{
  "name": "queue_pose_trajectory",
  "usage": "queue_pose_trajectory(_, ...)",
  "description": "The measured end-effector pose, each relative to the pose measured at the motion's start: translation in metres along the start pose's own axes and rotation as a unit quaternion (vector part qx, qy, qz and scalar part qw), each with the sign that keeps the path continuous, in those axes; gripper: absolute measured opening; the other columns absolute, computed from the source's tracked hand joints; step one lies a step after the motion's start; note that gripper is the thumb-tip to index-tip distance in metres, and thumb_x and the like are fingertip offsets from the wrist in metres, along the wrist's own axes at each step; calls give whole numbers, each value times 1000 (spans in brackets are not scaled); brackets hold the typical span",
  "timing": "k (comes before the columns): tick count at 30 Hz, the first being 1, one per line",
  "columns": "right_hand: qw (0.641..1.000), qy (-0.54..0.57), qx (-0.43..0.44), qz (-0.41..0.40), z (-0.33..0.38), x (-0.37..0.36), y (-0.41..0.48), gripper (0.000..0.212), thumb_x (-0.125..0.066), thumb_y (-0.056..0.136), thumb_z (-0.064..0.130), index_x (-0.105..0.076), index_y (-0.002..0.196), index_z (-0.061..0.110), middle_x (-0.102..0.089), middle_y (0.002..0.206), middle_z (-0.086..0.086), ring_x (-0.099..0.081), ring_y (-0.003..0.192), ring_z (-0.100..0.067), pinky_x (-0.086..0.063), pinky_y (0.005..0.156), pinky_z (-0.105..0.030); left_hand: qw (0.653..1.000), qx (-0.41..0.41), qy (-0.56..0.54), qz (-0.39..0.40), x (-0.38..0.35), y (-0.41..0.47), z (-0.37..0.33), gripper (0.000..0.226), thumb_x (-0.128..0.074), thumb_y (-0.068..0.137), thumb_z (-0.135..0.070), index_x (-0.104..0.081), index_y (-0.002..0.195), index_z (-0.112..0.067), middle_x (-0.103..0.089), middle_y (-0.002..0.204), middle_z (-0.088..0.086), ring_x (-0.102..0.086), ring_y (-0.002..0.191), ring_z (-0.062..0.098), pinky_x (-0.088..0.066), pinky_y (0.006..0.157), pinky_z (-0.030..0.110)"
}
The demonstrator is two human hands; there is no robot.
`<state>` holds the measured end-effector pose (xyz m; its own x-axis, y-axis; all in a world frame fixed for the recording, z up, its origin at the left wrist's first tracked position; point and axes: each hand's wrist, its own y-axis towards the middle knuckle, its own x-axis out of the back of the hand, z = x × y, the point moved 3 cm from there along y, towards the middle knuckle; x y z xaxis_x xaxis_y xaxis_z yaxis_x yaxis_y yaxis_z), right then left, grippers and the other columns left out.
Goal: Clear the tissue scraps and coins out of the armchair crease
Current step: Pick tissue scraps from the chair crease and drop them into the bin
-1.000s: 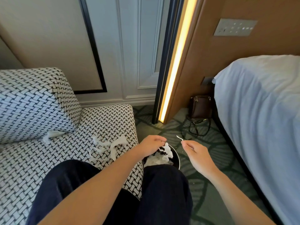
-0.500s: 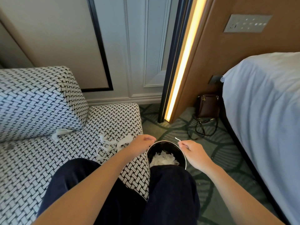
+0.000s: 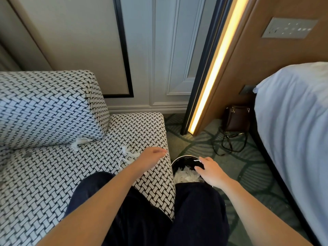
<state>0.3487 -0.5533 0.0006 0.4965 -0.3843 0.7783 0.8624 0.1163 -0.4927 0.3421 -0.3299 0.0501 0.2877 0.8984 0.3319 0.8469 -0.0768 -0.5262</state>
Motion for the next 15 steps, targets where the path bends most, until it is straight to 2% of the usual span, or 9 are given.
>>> queue_pose_trajectory(6,1000,3,17,-10,13,-4,-1,51,-42,100,33,-32,147,18,-24,151,-7,-31,135,-24,-31,106,-28,1000,8,-15,-3,13,-3,6,35,-46,98,-26,-55,131,-18,-53,133,-2,-48,121,13,-38,99,29)
queue_pose_trajectory(7,1000,6,24,-14,17,-3,-1,48,-42,99,32,-34,146,23,-23,151,-7,-37,129,-22,-34,102,-28,1000,9,-16,-5,14,-3,7,34,-45,98,-26,-55,130,-19,-53,132,-2,-48,121,14,-38,99,30)
queue_pose_trajectory(8,999,12,32,-19,22,-2,-1,45,-43,99,31,-36,144,28,-23,151,-8,-46,114,-18,-38,98,-28,1000,10,-20,-7,16,-2,8,33,-46,98,-26,-56,129,-19,-53,132,-3,-49,121,14,-38,100,31)
queue_pose_trajectory(10,998,29,48,-32,35,-1,0,43,-44,99,28,-40,141,36,-22,153,-10,-47,81,-8,-43,90,-29,999,15,-33,-10,19,-2,12,32,-46,98,-26,-56,127,-19,-53,131,-5,-49,121,14,-38,102,33)
queue_pose_trajectory(11,997,35,57,-39,44,-2,-1,43,-45,99,27,-40,141,37,-22,153,-11,-50,83,-6,-43,91,-29,999,16,-41,-14,21,-2,15,31,-46,98,-25,-56,127,-19,-54,130,-5,-50,120,14,-39,102,33)
queue_pose_trajectory(12,996,38,66,-41,55,-3,-1,47,-46,98,27,-37,142,38,-20,155,-11,-55,101,-12,-41,95,-27,998,15,-51,-22,24,-1,18,30,-46,98,-24,-57,126,-19,-54,128,-5,-51,117,14,-40,101,33)
queue_pose_trajectory(13,996,41,75,-35,65,-6,-2,51,-48,98,27,-32,145,39,-17,156,-10,-48,123,-19,-39,99,-27,997,14,-64,-34,27,0,21,29,-47,97,-22,-58,124,-20,-55,126,-5,-53,113,13,-42,98,32)
queue_pose_trajectory(15,994,56,94,-7,89,-16,-3,62,-52,96,27,-21,147,42,-9,158,-8,-30,139,-25,-38,97,-25,992,18,-104,-76,38,2,28,22,-48,97,-18,-61,114,-21,-59,118,-4,-56,101,12,-45,92,31)
